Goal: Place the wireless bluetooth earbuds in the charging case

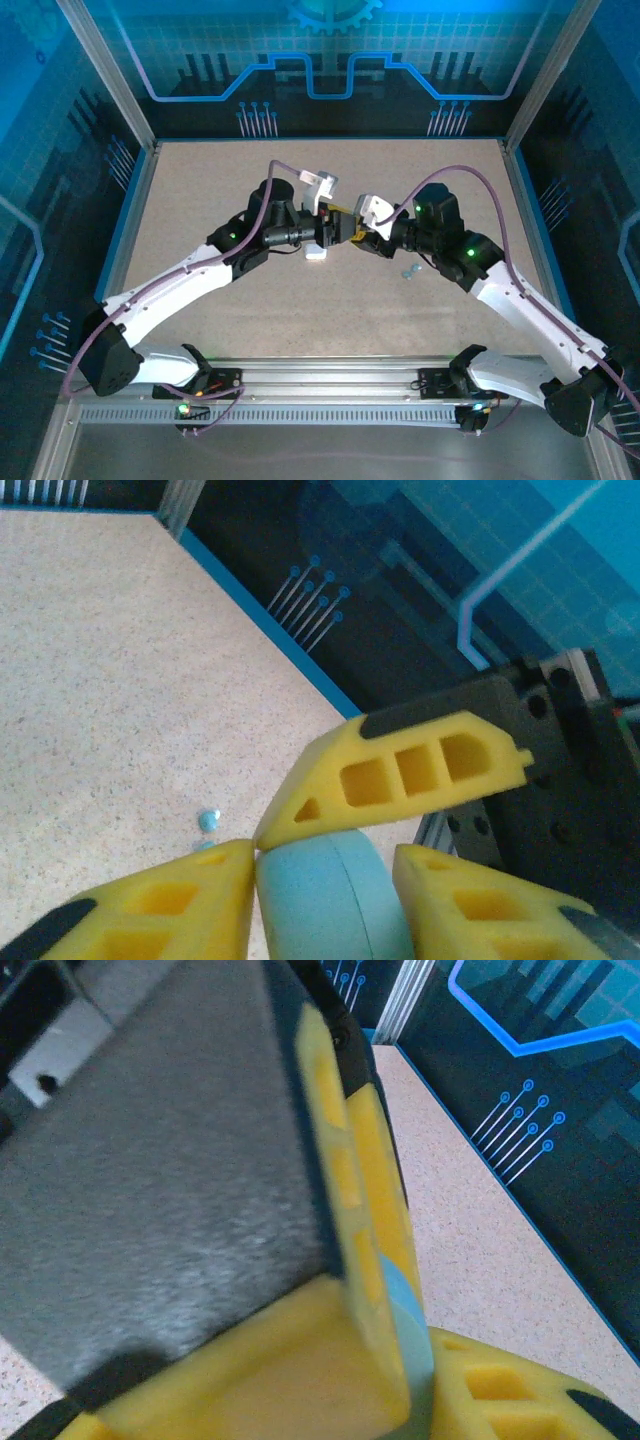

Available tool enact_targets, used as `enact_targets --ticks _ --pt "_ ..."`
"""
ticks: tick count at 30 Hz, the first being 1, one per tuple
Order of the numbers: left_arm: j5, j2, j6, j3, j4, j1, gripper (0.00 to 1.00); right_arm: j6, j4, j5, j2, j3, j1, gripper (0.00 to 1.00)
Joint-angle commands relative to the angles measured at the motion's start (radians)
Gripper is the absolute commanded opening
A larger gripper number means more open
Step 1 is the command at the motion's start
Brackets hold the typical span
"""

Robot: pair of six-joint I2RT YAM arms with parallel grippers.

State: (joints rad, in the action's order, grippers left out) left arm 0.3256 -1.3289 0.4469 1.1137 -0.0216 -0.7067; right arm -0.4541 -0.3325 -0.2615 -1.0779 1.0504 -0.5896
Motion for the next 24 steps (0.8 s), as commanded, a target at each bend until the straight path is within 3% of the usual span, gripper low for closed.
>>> enact_targets --ticks 1,5,12,24 --pt "-0.045 -0.002 0.027 0.016 0.02 0.001 0.31 -0.037 0.047 0.005 0.016 -0.006 -0.029 0.43" --pt "-0.092 0.029 0.093 -0.009 -0.005 0.001 0.17 -0.05 0.096 0.062 0.042 -0.047 -0.03 0.48" --pt "-0.1 0.098 0.252 -0.088 -0.122 0.006 0.15 -0.107 0.394 0.096 0.171 -0.284 -0.027 0.66" --pt "0.001 0.1 0.432 -0.145 -0.271 0.015 0.13 0.063 0.575 0.004 0.164 -0.308 0.028 0.61"
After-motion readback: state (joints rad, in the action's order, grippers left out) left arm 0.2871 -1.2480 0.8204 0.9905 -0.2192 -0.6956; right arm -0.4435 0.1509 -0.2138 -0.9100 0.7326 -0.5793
